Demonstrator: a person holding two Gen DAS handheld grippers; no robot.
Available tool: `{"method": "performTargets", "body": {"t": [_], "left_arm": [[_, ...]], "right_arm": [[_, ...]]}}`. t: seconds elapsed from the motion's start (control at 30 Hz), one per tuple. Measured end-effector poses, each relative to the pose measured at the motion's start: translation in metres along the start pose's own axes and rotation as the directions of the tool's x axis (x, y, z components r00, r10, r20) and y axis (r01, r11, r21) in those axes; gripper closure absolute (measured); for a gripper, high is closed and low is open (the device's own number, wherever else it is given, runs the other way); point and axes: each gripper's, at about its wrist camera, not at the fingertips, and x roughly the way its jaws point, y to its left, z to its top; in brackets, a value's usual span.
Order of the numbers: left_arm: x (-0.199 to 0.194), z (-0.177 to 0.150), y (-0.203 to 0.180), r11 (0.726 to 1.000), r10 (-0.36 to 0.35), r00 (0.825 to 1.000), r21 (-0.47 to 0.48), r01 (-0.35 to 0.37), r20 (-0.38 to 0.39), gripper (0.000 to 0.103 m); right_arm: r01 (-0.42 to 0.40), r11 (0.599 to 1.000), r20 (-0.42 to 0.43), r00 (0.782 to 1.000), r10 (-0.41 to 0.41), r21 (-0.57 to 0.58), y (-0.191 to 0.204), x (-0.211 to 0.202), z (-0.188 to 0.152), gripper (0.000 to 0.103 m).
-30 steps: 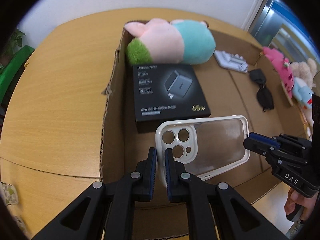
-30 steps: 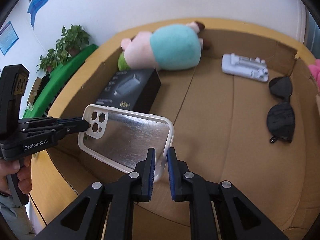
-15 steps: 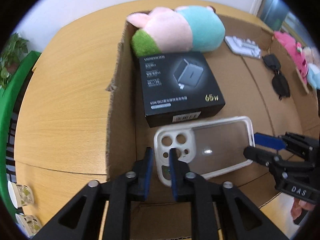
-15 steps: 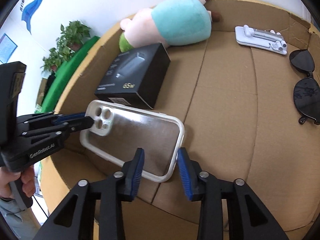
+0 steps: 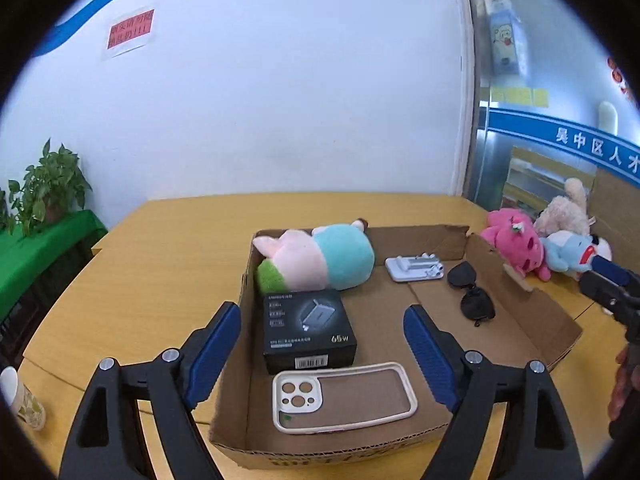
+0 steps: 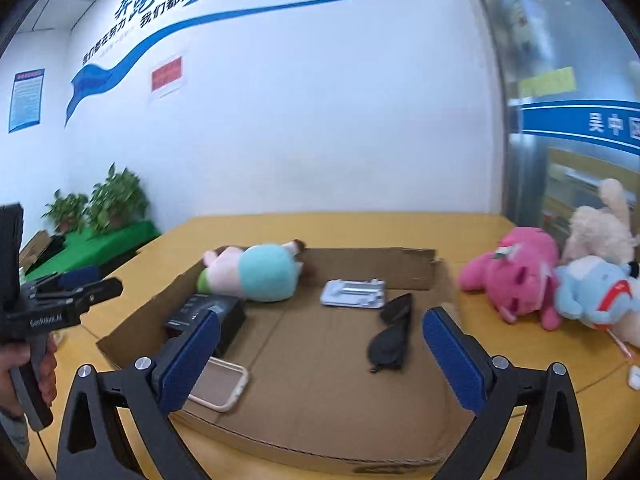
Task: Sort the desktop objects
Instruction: 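Lower the phone case into the box and open both grippers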
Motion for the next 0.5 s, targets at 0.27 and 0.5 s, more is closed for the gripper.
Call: {"method": "performTargets", "body": {"t": [0.27, 0.5], "left_arm": [[0.035, -0.039, 0.001, 0.994, 0.054, 0.996, -0.090, -0.060, -0.068, 0.019], [0.048, -0.058, -0.014, 0.995, 0.100, 0.993, 0.006, -0.100, -0.070, 0.019]], "right_arm": [[0.046, 0.998, -0.161, 0.986, -0.038, 0.050, -0.008, 0.035, -0.048, 0.000], [0.061, 0.998, -0.187, 0.981, -0.059, 0.001, 0.002, 0.060, -0.071, 0.000]]}}
